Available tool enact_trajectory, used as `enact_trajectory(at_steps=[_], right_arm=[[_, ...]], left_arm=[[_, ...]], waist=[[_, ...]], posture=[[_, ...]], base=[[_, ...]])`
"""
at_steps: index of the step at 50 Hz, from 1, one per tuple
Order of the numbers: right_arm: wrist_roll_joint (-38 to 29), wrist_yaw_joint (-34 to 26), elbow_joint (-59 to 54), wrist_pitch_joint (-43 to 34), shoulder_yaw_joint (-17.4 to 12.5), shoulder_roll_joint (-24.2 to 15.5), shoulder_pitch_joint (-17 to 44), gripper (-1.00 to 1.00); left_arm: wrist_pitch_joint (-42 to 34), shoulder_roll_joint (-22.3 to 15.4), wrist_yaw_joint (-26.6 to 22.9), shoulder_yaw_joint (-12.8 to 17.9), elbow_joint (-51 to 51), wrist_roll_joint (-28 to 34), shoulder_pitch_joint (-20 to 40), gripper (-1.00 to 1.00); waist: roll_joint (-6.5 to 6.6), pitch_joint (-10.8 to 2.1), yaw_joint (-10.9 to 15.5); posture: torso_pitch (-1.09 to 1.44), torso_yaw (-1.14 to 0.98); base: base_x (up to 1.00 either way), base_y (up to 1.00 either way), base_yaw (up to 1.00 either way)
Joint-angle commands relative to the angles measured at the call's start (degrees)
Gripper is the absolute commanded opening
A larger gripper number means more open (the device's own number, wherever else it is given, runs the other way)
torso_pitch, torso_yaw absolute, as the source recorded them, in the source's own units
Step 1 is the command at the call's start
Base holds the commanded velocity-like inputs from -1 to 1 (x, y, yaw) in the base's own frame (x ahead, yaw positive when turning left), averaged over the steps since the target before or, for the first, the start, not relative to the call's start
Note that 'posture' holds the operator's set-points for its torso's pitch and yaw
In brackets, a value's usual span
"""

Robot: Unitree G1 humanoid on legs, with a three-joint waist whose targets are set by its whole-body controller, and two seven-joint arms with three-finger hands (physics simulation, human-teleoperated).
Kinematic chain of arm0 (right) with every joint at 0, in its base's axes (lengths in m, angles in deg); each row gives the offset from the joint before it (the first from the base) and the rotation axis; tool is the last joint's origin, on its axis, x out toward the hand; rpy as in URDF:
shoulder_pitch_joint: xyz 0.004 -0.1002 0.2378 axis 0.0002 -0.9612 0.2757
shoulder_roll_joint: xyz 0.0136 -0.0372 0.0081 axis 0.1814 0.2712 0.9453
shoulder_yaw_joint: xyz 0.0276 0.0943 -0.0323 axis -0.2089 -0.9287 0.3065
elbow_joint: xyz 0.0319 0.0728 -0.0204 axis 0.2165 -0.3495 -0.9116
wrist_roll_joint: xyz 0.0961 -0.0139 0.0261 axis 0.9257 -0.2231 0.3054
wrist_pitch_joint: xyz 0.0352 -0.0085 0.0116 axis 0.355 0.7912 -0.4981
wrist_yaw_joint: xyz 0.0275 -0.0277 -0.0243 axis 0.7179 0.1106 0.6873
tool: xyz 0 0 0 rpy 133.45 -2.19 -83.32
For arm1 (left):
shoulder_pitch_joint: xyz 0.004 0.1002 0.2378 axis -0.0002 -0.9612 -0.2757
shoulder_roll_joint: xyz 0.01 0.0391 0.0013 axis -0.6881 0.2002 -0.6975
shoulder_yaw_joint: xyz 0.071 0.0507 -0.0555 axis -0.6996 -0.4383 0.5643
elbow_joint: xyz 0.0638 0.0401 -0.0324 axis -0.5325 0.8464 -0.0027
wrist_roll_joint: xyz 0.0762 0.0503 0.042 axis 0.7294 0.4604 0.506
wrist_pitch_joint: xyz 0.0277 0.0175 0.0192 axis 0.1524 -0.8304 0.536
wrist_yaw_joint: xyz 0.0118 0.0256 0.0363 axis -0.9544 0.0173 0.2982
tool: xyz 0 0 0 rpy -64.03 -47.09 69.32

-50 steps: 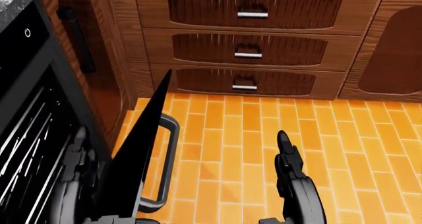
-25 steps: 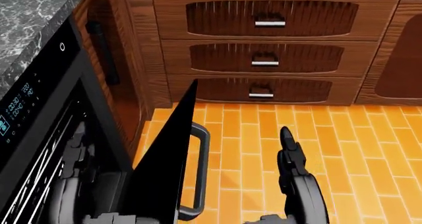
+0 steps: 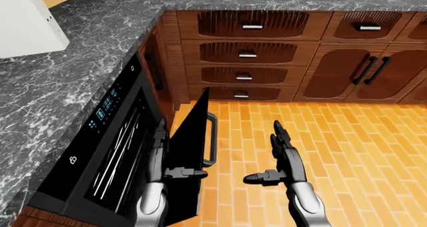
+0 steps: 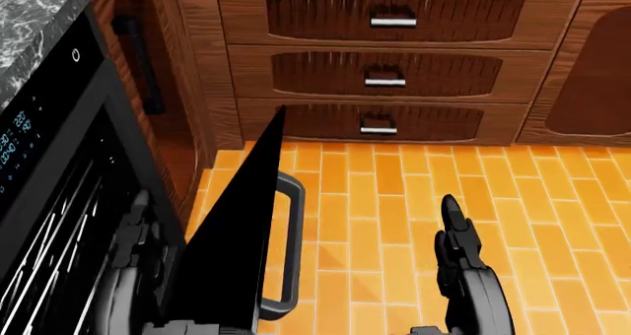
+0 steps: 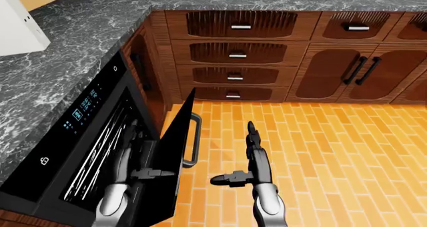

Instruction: Close the dishwasher door

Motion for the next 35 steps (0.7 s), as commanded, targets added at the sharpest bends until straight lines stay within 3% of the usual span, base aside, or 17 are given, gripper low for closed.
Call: enact_trajectory(at_steps=[1, 12, 14, 17, 22, 27, 30, 35], right_arm=[[0.3, -0.3, 3.0, 1.8, 0.3, 0.1, 0.9, 1.0], [1.2, -1.0, 4.5, 1.4, -1.2, -0.2, -0.1, 1.0], [1.4, -1.0, 4.0, 1.7, -1.5, -0.2, 0.1, 1.0], [1.5, -1.1, 4.4, 1.4, -1.5, -0.2, 0.0, 1.0], [2.0, -1.4, 5.2, 1.2, -2.1, -0.3, -0.4, 1.0], [2.7, -1.9, 9.1, 0.1, -3.2, -0.4, -2.2, 1.0], [2.6, -2.1, 8.9, 0.2, -3.3, -0.3, -2.2, 1.0], [2.6, -2.2, 9.3, 0.2, -3.3, -0.2, -2.4, 1.0]], left_arm=[[-0.3, 0.1, 0.2, -0.3, -2.9, -0.4, 2.4, 1.0], [-14.7, 4.1, 0.7, -5.3, -1.3, -2.9, 14.7, 1.0], [-14.2, 5.5, 0.4, -7.5, 2.2, -2.0, 15.6, 1.0], [-14.4, 7.8, 0.6, -8.5, 7.1, -2.2, 18.1, 1.0], [-10.0, 11.2, 1.7, -7.9, 24.3, -3.5, 25.8, 1.0], [2.9, 15.3, 3.5, -8.0, 44.6, -1.6, 30.3, 1.0], [6.3, 16.7, 4.3, -7.5, 50.2, -0.6, 31.9, 1.0], [10.2, 17.6, 4.8, -4.1, 62.1, -2.5, 38.0, 1.0]], waist=[[-0.13, -1.06, -0.1], [-0.31, -1.95, -0.3], [-0.41, -2.0, -0.3], [-0.68, -2.13, -0.3], [-1.22, -2.15, -0.2], [-1.83, -2.18, -0.2], [-2.09, -2.4, -0.3], [-2.35, -2.43, -0.5]], posture=[[0.0, 0.0], [0.0, 0.0], [0.0, 0.0], [0.0, 0.0], [0.0, 0.0], [0.0, 0.0], [0.0, 0.0], [0.0, 0.0]], base=[[0.0, 0.0, 0.0], [0.0, 0.0, 0.0], [0.0, 0.0, 0.0], [0.0, 0.0, 0.0], [0.0, 0.0, 0.0], [0.0, 0.0, 0.0], [0.0, 0.0, 0.0], [0.0, 0.0, 0.0]])
